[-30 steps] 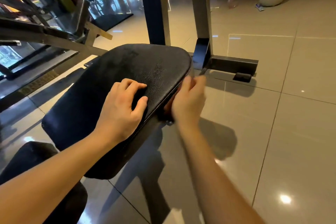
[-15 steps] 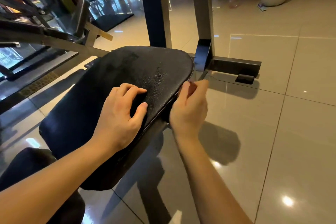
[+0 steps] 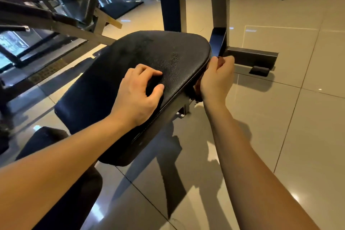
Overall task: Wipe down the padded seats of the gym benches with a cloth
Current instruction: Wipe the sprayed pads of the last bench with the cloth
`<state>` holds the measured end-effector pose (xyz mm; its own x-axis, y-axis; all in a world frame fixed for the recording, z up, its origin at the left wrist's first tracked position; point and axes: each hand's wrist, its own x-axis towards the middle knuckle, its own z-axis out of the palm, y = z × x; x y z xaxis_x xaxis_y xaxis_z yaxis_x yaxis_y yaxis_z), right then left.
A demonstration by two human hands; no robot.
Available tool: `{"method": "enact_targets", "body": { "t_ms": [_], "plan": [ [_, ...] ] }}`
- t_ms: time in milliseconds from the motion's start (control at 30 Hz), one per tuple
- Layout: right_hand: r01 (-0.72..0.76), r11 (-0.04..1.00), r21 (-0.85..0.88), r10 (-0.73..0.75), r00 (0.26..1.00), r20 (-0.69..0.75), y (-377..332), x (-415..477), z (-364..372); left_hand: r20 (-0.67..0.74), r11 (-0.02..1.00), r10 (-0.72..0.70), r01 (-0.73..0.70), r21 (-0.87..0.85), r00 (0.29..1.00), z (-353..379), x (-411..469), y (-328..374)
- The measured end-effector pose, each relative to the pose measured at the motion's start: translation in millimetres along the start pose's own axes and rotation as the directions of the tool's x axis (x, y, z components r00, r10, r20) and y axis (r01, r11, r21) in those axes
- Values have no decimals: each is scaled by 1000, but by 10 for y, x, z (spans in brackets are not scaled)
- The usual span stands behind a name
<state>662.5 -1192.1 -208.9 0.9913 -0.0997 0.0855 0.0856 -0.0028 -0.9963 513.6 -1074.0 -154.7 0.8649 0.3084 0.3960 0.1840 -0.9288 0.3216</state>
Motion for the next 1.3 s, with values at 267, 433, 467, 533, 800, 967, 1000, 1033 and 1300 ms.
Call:
{"method": "enact_targets", "body": {
  "t_ms": [267,433,467,533,800,967,1000,1033,1300],
  "plan": [
    [148,968,204,-167,983,76,139,-2008,74,-29,975,-109,101,-198,994,-148,-26,-46],
    [143,960,242,-211,935,285,134,-2967,-62,-11,993,-105,104,-48,994,-518,-513,-213],
    [133,962,237,-190,952,238,168,-2820,-44,-11,994,-105,105,-8,994,-587,-643,-255],
    [127,983,132,-136,989,56,182,-2284,28,1,992,-130,130,3,992,-678,-844,-311],
    [191,972,139,-212,964,160,286,-2714,39,147,949,-239,263,-175,960,-681,-973,-334],
    [134,988,79,-135,991,8,254,-2357,144,151,950,-238,263,-171,959,-665,-999,-340],
    [146,987,72,-150,987,56,272,-2446,130,151,946,-242,268,-181,958,-675,-994,-343],
    [157,985,75,-164,981,104,267,-2503,98,156,942,-246,274,-195,957,-679,-986,-350],
    [165,983,85,-177,969,169,424,-2649,52,144,929,-255,284,-238,956,-616,-987,-359]
  ]
}}
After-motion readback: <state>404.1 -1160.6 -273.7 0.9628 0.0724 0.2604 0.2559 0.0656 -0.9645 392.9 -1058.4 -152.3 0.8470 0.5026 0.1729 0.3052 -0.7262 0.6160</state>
